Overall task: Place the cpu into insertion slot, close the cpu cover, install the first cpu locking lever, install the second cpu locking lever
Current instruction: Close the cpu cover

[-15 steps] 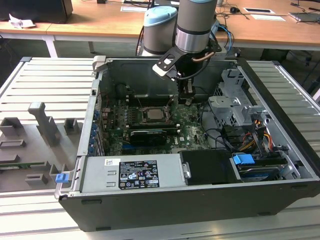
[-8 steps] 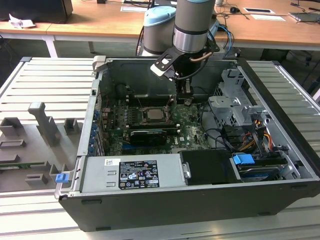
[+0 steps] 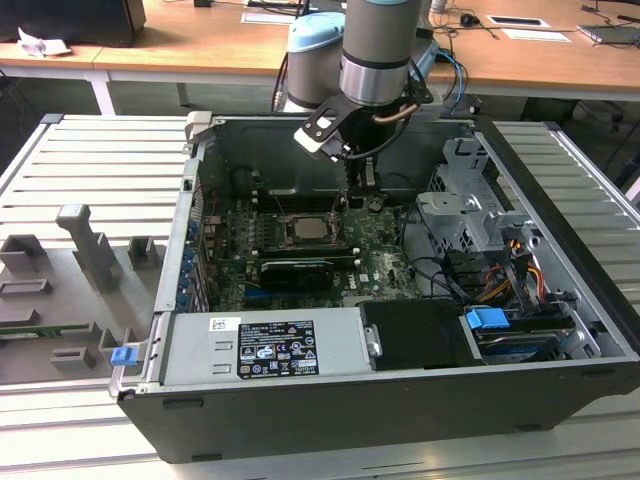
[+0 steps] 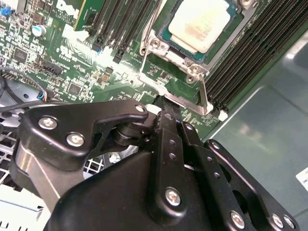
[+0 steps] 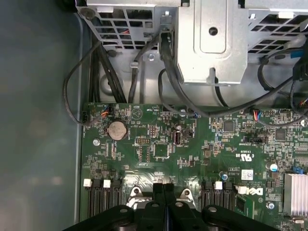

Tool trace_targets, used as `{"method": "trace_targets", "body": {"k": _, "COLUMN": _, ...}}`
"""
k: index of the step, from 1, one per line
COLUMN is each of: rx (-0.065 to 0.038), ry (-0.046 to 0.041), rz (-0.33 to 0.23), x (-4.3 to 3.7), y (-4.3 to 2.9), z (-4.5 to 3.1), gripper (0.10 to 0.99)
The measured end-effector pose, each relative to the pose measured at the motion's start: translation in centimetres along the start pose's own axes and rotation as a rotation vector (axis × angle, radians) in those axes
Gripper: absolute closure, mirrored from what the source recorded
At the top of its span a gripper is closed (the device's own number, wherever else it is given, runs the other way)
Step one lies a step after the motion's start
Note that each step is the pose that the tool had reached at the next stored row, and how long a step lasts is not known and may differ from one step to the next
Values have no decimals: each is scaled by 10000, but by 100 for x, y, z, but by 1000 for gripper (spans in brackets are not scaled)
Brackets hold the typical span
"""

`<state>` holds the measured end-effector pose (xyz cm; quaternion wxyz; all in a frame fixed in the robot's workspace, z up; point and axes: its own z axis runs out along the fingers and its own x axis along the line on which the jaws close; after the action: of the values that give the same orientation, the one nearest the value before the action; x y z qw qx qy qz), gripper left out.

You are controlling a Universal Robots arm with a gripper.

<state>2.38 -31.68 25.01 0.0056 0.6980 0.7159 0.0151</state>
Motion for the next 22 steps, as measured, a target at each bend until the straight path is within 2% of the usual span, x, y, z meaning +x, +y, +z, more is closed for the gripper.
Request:
{"method": "trace_targets", "body": {"k": 6, "rx": 0, "ry": 0, "rz": 1, "x": 2, "y": -63, "z": -2, "gripper": 980}}
{"method": "trace_targets", "body": {"k": 14, "rx": 0, "ry": 0, "rz": 0, "x": 5, "y": -193, "z": 0, "gripper": 980}}
{"method": "trace_targets", "body": {"k": 19, "rx": 0, "ry": 2, "rz": -7, "x": 5, "y": -223, "z": 66, "gripper": 980}}
{"method": "trace_targets", "body": {"k": 22, "rx": 1, "ry": 6, "rz": -68, "x": 5, "y": -276, "z": 131, "gripper": 980}}
